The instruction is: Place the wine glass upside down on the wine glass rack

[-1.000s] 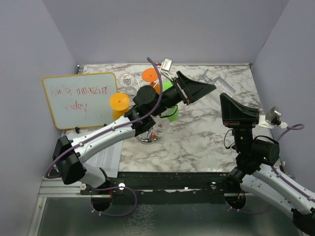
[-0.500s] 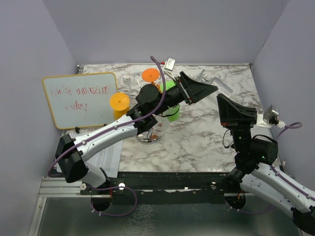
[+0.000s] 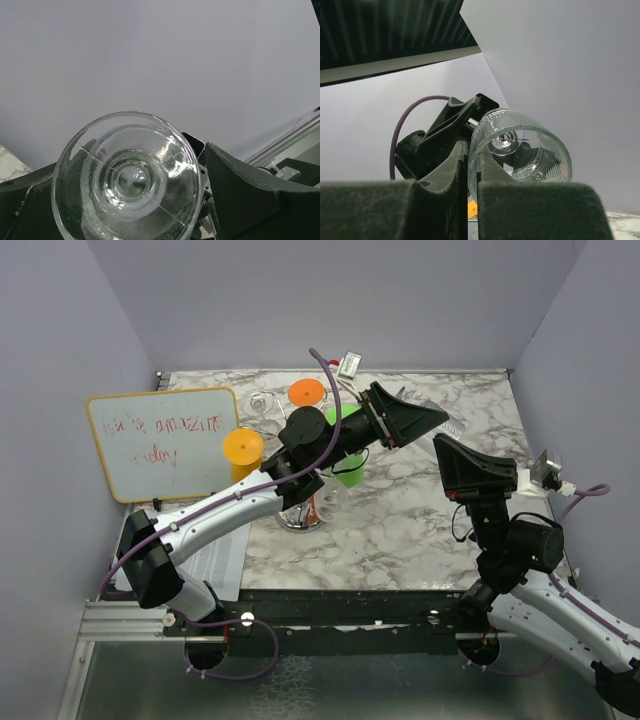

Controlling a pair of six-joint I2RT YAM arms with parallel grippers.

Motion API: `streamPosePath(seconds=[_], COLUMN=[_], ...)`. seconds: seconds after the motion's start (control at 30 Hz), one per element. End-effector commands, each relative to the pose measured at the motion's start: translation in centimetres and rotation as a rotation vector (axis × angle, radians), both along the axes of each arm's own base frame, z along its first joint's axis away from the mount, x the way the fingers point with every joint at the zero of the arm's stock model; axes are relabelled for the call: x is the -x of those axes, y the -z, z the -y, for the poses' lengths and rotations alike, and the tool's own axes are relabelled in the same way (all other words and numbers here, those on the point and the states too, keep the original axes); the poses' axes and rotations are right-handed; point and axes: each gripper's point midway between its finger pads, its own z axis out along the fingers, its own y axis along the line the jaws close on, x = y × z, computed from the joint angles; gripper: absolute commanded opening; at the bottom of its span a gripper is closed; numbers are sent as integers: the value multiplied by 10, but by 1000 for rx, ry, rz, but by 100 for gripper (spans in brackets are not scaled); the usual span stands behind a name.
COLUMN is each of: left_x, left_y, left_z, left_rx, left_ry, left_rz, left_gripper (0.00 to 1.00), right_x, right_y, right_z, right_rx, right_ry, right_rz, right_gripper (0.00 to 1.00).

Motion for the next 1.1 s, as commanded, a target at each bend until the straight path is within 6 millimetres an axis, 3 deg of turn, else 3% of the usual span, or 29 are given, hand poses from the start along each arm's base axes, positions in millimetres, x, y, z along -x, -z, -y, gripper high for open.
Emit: streamPosePath(seconds=[0.0, 0.2, 0.27, 0.3, 0.4, 0.57, 0.63, 0.77, 0.9, 1.07], left_x=[15, 23, 26, 27, 34, 37, 37, 42, 40, 47], left_y=[-19, -24, -25, -25, -26, -19, -18, -11, 1, 8], left_z=[-2, -6, -8, -9, -12, -19, -20, -21, -22, -25], left_rx=[27, 23, 17, 13, -3, -60, -93, -176, -291, -352], left_ry=[40, 54, 54, 54, 56, 16, 5, 13, 17, 51], left_rz=[90, 142, 169, 184, 261, 359, 394, 477, 527, 572], left_gripper=[81, 54, 48, 46, 43, 43, 42, 42, 36, 35], right_x=[6, 1, -4, -5, -8, 0, 3, 20, 35, 44], right_y=[-12, -8, -6, -5, 0, 29, 49, 67, 68, 72], right_z=[9, 11, 10, 10, 4, 2, 5, 14, 19, 0], right_rx=[-47, -58, -56, -56, 7, 113, 166, 281, 400, 635], right_ry=[0, 18, 12, 9, -3, -40, -44, -44, -43, -98], right_rz=[17, -10, -44, -61, -126, -236, -305, -355, -347, -323], right_gripper=[1, 1, 7, 15, 52, 79, 83, 88, 94, 95])
